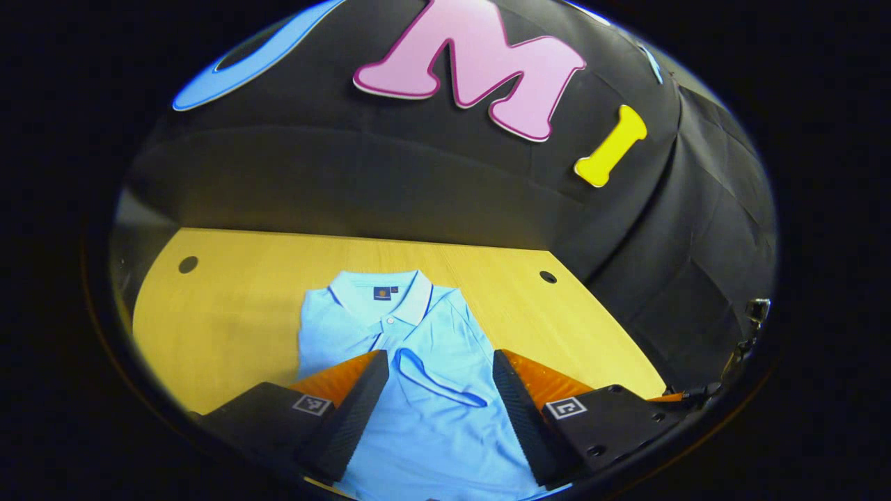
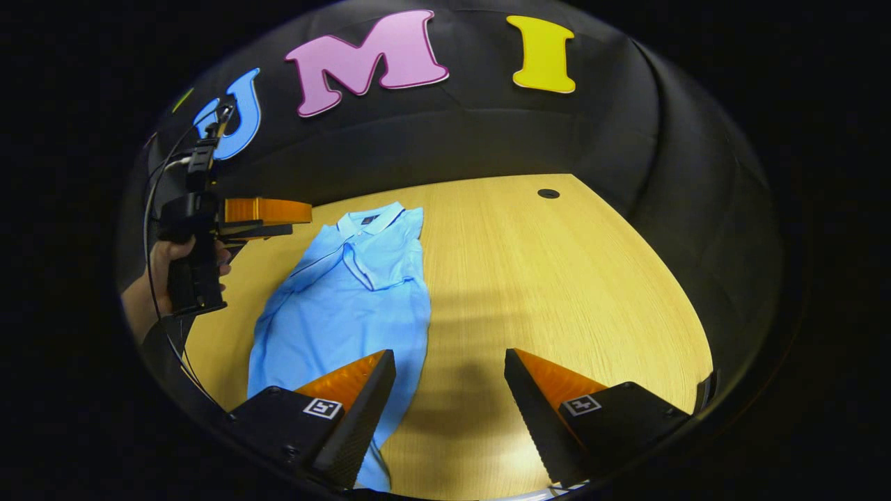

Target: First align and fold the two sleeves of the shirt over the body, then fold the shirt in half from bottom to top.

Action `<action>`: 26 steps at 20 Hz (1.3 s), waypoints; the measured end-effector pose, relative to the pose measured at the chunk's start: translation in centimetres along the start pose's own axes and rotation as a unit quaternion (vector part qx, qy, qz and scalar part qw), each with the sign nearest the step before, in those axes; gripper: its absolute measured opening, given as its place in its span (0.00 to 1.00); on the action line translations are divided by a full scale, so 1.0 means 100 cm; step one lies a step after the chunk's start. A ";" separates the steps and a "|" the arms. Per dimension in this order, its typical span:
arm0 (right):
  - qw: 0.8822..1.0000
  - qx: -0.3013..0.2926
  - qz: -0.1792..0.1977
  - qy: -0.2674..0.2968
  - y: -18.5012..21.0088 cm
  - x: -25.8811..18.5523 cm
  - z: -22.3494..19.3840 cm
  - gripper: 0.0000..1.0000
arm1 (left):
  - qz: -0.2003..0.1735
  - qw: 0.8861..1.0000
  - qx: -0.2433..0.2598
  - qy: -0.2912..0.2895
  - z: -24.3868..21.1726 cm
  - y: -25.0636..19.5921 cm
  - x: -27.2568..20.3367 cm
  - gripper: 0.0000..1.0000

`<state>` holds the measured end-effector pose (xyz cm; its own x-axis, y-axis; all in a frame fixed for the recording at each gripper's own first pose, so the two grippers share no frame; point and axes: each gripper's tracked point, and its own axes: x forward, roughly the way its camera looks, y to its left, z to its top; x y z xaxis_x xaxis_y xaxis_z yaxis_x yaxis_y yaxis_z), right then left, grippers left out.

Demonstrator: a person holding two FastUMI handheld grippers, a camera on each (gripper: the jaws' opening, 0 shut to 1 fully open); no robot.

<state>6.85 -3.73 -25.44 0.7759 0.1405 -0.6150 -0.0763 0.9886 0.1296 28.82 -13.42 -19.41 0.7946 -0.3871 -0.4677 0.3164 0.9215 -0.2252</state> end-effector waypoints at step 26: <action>0.995 -0.007 0.026 0.098 0.088 -0.046 -0.166 0.99 | 0.097 0.989 0.005 0.107 -0.293 -0.007 -0.204 0.98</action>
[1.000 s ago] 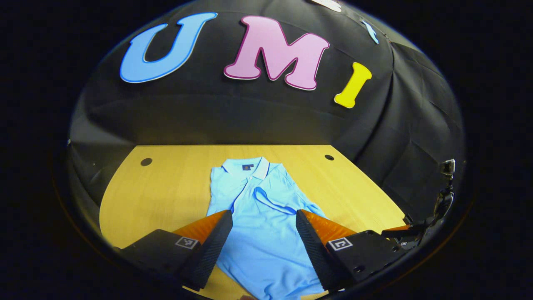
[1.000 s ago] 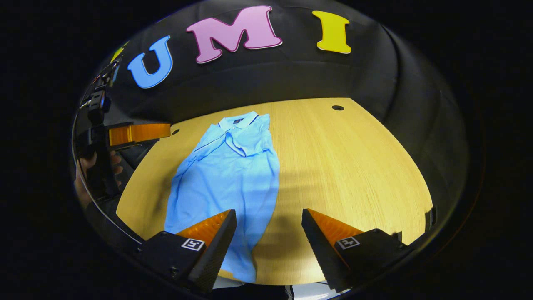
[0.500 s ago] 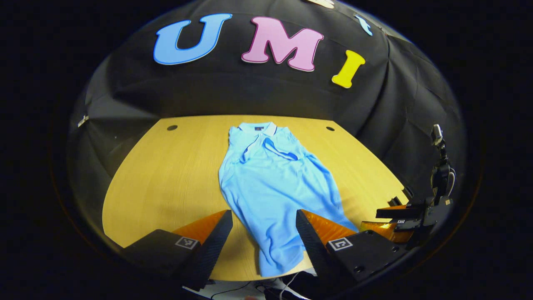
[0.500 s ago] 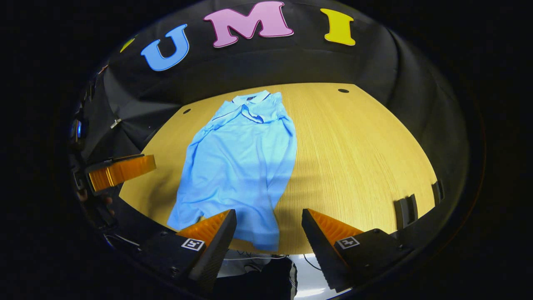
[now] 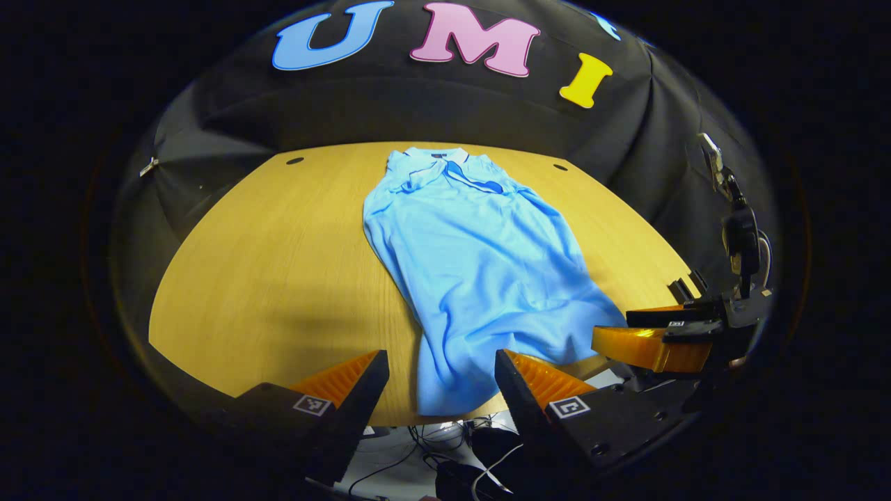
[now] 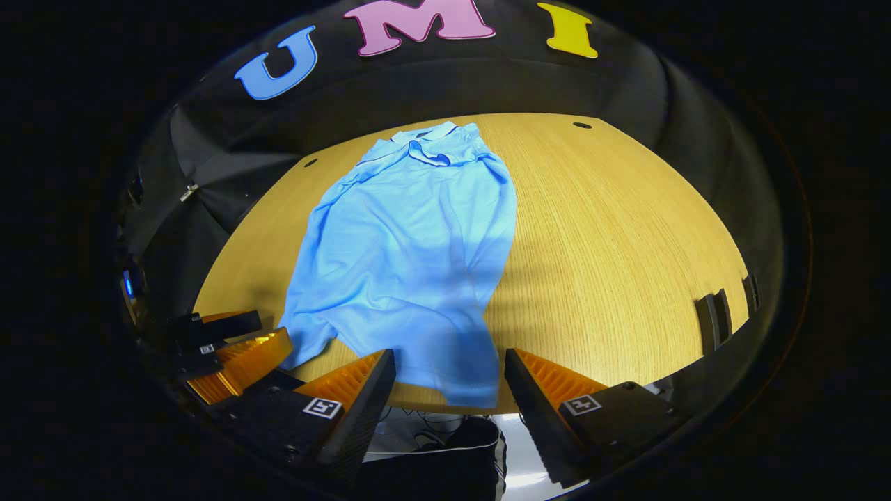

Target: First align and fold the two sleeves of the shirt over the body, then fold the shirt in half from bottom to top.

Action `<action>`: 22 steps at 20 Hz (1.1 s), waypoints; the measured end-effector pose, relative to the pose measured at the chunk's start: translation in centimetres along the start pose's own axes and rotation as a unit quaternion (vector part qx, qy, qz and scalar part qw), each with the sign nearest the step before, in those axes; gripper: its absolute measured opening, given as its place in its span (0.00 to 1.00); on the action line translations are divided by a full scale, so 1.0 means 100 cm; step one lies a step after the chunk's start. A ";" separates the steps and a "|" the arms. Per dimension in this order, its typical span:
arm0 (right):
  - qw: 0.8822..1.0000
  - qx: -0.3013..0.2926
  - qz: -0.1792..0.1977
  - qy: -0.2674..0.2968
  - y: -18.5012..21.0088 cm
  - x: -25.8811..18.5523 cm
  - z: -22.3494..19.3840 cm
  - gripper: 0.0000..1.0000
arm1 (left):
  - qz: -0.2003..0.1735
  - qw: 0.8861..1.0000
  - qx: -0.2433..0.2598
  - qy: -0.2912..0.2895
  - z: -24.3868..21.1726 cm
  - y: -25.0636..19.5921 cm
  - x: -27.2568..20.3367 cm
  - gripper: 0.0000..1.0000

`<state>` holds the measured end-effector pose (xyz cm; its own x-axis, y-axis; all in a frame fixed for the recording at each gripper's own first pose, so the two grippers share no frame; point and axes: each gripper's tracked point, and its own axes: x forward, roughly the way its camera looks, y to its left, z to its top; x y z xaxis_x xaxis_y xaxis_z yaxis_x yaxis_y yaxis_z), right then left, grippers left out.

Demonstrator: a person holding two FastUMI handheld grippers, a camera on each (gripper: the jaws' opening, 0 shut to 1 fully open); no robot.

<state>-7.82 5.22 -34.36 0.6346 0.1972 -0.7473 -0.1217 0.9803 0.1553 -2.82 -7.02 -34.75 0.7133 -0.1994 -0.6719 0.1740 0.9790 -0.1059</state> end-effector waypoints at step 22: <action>0.998 -0.053 -0.012 0.032 -0.006 0.008 -0.010 0.06 | 0.044 0.999 0.013 0.012 -0.012 -0.009 0.021 0.07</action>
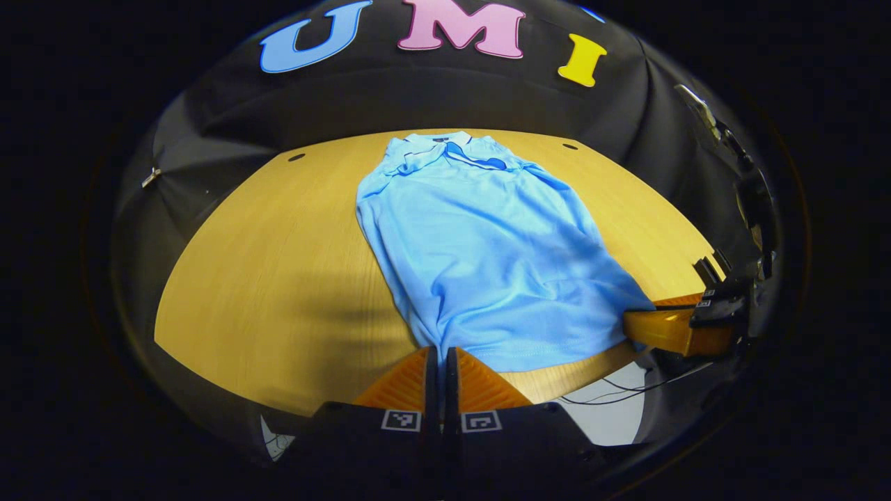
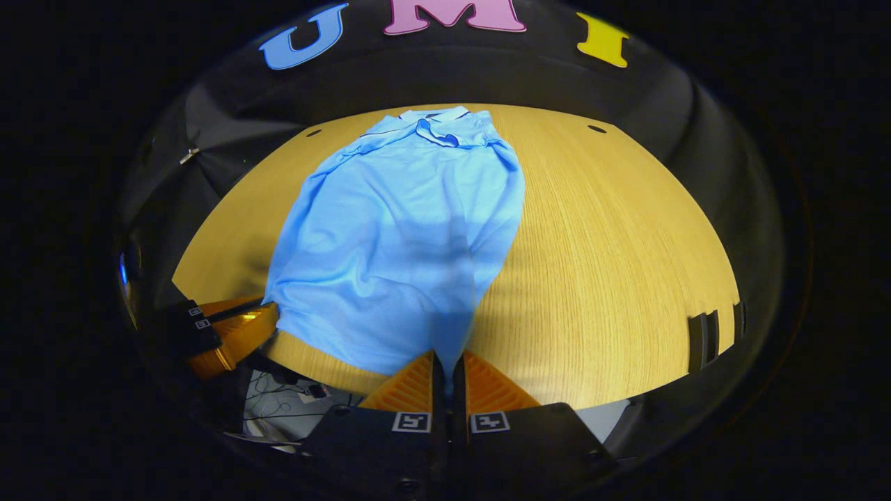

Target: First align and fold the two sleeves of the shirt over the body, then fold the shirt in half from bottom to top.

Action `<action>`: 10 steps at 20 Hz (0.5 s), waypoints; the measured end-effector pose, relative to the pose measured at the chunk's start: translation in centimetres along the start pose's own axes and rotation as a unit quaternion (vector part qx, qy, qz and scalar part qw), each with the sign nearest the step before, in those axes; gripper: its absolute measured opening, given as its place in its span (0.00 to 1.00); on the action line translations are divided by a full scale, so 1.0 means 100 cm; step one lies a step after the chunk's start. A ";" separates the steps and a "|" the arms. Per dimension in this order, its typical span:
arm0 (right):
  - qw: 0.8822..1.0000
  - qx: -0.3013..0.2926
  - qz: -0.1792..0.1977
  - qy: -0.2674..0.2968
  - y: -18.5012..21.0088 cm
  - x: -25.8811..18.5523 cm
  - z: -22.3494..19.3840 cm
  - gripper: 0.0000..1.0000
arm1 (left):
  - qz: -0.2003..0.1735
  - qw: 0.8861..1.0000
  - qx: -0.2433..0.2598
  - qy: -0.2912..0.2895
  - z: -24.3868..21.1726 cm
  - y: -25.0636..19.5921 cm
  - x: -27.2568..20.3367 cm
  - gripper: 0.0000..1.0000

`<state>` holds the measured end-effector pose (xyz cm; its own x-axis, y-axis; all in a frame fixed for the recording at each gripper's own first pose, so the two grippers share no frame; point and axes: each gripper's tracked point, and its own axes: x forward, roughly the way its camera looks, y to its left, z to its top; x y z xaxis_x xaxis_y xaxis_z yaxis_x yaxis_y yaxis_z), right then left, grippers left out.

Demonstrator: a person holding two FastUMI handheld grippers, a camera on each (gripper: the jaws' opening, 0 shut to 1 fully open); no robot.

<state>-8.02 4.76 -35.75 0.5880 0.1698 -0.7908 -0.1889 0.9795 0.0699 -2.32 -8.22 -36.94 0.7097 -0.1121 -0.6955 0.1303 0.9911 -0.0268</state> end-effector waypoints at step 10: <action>0.999 -0.007 0.024 0.035 -0.001 0.001 0.003 0.05 | 0.001 0.999 -0.016 0.034 0.000 0.001 -0.003 0.06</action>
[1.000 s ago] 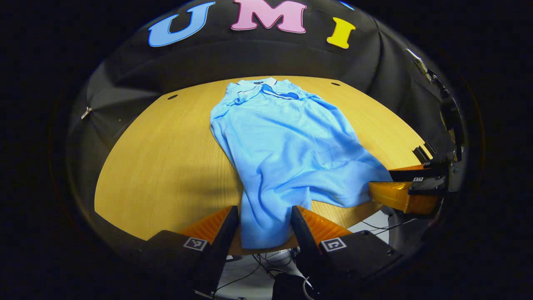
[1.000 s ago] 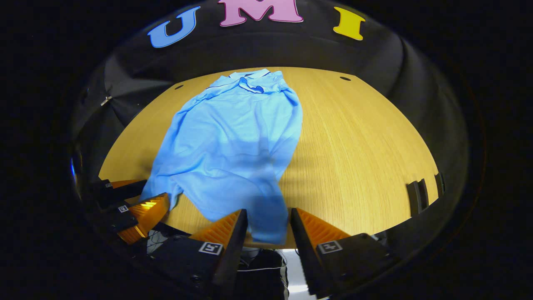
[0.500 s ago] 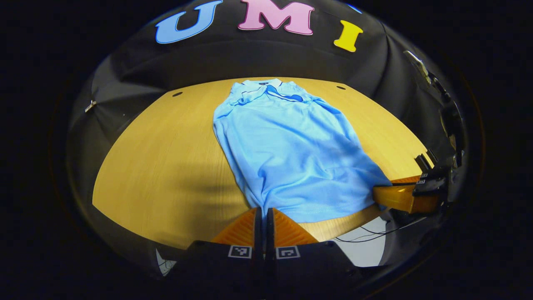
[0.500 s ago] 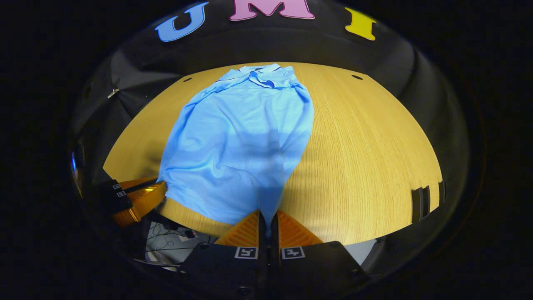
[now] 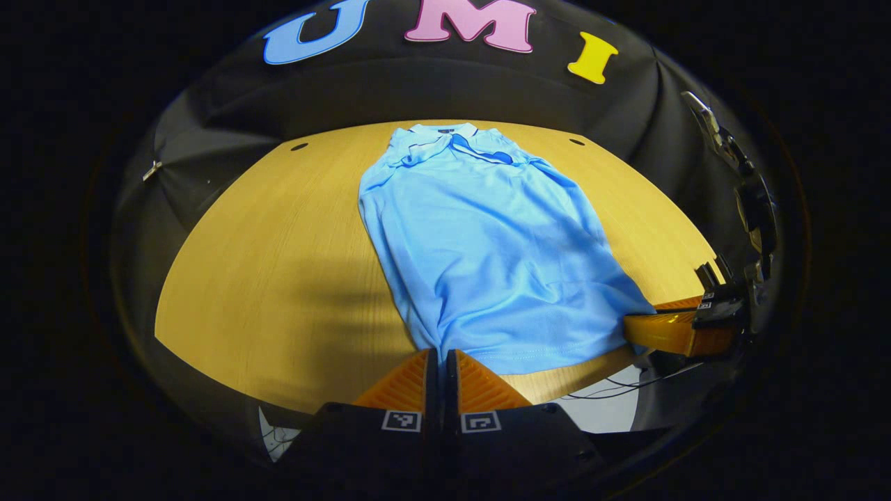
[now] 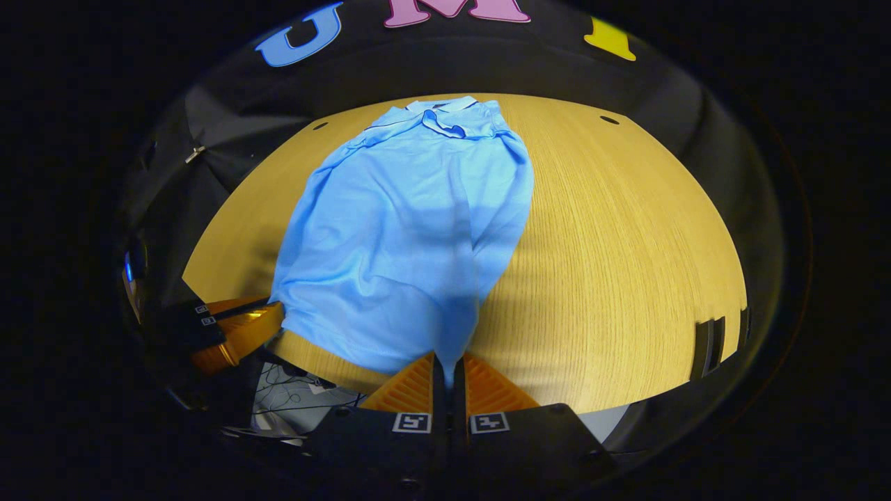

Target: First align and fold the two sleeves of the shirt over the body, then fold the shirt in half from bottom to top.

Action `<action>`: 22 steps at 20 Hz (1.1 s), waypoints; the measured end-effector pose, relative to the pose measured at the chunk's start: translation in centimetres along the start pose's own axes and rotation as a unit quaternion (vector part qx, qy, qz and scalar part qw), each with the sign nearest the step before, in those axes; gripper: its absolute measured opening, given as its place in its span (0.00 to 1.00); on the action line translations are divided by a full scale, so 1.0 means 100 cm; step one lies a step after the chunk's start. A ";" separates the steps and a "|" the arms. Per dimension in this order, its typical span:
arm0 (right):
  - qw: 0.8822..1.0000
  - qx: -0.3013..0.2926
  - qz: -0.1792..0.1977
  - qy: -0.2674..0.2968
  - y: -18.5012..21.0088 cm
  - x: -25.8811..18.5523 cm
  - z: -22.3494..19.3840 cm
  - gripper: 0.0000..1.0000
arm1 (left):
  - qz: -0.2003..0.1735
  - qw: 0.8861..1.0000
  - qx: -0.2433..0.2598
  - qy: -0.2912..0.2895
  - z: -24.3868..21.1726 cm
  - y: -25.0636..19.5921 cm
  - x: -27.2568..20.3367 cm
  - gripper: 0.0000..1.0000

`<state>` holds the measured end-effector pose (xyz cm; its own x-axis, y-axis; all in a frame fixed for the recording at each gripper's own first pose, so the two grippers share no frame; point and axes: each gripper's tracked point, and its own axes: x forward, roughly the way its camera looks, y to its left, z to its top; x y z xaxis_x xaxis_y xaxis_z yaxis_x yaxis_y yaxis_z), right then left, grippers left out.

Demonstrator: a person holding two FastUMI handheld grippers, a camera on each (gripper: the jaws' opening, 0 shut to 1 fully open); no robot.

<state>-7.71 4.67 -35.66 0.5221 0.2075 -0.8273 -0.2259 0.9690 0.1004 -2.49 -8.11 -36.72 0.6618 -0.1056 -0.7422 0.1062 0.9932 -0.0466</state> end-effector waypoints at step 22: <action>0.993 -0.019 0.055 -0.100 0.000 -0.011 0.203 0.05 | 0.012 0.995 0.004 -0.103 0.213 0.024 -0.014 0.06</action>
<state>8.39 7.16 -23.51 0.6447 0.3375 -0.6859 -0.3188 0.9342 0.1600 12.60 -6.63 -21.55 0.8022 -0.0901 -0.5902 0.0938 0.9953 -0.0244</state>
